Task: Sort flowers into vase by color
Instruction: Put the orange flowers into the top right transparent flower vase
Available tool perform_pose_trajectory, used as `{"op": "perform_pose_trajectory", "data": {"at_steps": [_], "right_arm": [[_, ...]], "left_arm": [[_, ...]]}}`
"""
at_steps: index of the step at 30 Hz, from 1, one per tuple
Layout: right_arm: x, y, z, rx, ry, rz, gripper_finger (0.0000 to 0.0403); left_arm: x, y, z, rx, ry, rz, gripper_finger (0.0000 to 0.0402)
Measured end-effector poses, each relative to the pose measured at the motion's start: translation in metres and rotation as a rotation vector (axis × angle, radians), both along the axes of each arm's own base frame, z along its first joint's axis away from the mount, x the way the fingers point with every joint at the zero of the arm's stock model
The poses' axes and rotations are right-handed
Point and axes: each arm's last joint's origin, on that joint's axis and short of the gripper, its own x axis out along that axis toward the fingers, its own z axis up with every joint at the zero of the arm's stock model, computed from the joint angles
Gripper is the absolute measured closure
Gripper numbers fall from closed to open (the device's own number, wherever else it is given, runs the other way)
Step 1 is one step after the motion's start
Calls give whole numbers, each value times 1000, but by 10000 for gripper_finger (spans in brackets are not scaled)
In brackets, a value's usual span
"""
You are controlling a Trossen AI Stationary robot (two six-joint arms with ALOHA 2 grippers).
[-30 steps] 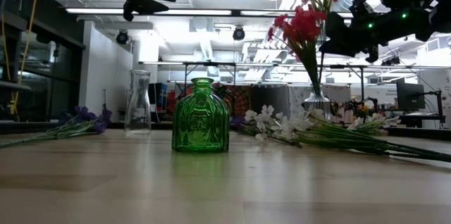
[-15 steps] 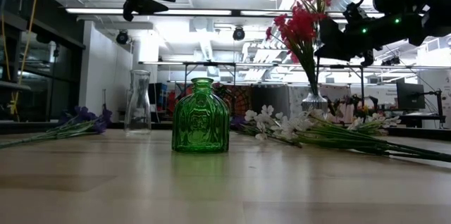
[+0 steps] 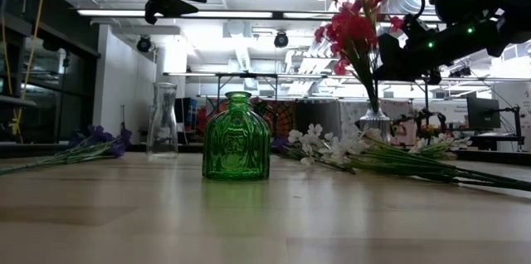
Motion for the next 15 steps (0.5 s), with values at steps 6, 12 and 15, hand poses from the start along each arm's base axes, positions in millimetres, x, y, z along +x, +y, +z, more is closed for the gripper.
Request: {"op": "perform_pose_trajectory", "data": {"at_steps": [6, 12, 15], "right_arm": [[-1, 0, -5, 21, 50, 0, 403], [-2, 2, -11, 55, 103, 25, 403], [-2, 2, -11, 56, 104, 30, 403]], "left_arm": [[0, 0, 0, 0, 0, 0, 232], [0, 0, 0, 0, 0, 0, 232], [0, 0, 0, 0, 0, 0, 232]]}}
